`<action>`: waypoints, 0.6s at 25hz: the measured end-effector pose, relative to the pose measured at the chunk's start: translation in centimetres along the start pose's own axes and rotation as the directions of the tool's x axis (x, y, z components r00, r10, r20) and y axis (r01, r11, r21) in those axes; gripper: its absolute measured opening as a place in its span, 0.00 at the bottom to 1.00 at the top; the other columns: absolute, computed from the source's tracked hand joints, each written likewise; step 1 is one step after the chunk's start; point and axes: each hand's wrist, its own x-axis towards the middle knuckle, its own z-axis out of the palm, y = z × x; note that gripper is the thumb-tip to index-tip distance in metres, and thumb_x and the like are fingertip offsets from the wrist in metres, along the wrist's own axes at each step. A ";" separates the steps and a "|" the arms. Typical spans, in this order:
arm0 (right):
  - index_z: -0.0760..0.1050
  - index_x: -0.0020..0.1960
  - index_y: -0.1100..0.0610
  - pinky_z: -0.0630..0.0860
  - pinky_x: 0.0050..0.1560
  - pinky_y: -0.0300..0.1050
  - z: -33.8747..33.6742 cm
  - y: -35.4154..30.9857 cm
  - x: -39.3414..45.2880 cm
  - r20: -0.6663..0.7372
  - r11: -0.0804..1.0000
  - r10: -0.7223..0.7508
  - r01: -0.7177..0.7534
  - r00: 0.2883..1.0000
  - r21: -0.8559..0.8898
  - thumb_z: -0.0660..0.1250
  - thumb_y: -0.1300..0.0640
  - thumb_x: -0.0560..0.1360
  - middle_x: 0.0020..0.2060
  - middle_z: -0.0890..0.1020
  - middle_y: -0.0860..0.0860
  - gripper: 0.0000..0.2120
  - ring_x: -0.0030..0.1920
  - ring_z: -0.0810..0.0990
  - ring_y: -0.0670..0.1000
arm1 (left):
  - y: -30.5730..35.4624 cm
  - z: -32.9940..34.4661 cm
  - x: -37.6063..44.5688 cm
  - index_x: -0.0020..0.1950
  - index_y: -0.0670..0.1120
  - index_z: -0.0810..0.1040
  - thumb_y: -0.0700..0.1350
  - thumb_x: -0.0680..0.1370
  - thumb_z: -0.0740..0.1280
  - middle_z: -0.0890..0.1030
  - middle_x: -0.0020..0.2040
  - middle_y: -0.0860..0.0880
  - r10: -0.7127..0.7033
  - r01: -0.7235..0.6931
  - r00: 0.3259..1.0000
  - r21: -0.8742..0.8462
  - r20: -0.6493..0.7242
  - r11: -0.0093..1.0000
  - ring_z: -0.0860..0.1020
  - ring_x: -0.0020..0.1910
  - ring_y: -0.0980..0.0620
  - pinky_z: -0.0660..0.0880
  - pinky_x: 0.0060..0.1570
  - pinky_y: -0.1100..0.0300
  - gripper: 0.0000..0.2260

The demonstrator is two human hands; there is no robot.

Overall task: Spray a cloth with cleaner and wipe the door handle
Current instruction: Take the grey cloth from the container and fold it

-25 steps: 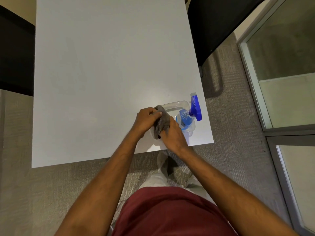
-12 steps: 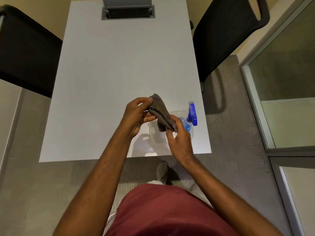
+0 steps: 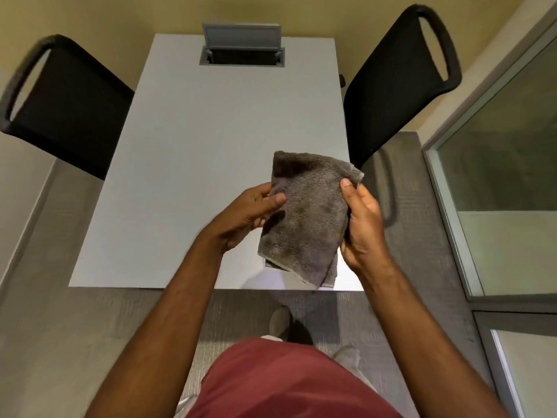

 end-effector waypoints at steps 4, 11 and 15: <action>0.76 0.71 0.63 0.81 0.62 0.63 -1.0 -0.5 0.5 -0.020 0.962 0.221 -0.215 0.975 0.168 0.66 0.50 0.82 0.62 0.84 0.63 0.23 0.62 0.84 0.61 | 0.7 2.4 -0.3 0.53 0.45 0.88 0.49 0.76 0.78 0.89 0.52 0.43 -0.024 -0.001 0.989 -0.169 -0.144 0.986 0.88 0.49 0.48 0.85 0.47 0.58 0.10; 0.81 0.66 0.61 0.83 0.59 0.51 -2.2 -0.2 -1.5 0.172 0.927 0.278 -0.311 0.945 0.210 0.66 0.57 0.82 0.62 0.84 0.60 0.15 0.59 0.86 0.55 | 1.8 1.0 -0.8 0.57 0.43 0.86 0.48 0.75 0.75 0.89 0.52 0.42 -0.010 -0.039 0.971 -0.201 -0.239 0.979 0.88 0.49 0.46 0.85 0.47 0.55 0.14; 0.83 0.63 0.57 0.83 0.57 0.50 -0.6 -0.5 -1.5 0.144 0.984 0.147 -0.159 0.978 0.076 0.68 0.61 0.81 0.61 0.85 0.59 0.12 0.60 0.86 0.56 | 1.9 1.7 -0.9 0.71 0.47 0.78 0.48 0.81 0.73 0.84 0.63 0.51 0.047 0.012 0.936 0.167 -0.347 0.986 0.83 0.62 0.49 0.81 0.56 0.59 0.19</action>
